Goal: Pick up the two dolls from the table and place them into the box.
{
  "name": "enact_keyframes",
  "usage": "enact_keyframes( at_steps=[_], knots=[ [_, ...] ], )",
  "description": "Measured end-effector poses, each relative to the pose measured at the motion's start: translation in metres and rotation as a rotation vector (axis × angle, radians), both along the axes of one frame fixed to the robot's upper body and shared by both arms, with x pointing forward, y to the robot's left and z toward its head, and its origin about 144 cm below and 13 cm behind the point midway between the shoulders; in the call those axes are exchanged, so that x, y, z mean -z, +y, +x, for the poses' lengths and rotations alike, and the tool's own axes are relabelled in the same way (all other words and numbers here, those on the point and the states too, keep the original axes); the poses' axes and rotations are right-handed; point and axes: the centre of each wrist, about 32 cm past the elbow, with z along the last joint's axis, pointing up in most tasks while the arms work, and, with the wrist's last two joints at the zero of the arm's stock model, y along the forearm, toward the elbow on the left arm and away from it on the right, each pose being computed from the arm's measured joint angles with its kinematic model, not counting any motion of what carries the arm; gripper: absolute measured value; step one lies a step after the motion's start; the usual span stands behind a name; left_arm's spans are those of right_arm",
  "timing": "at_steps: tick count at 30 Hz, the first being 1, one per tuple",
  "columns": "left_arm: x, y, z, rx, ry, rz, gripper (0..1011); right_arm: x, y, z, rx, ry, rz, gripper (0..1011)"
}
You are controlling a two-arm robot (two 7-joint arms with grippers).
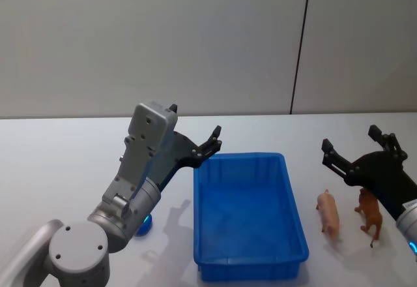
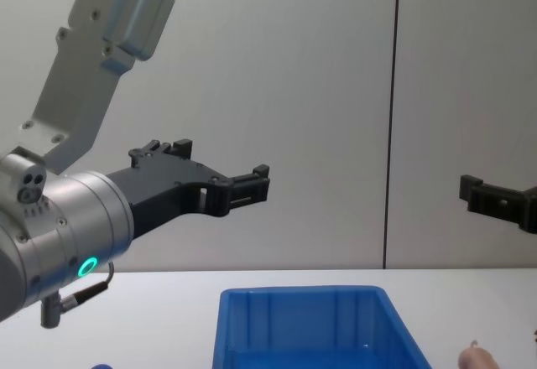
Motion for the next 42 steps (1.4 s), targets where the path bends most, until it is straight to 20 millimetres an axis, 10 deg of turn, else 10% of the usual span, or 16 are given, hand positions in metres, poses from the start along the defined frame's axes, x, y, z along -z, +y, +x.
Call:
enact_keyframes(
  at_steps=[42],
  knots=[
    [0.0000, 0.0000, 0.0000, 0.000, 0.000, 0.000, 1001, 0.0000, 0.0000, 0.0000, 0.000, 0.000, 0.000, 1001]
  ],
)
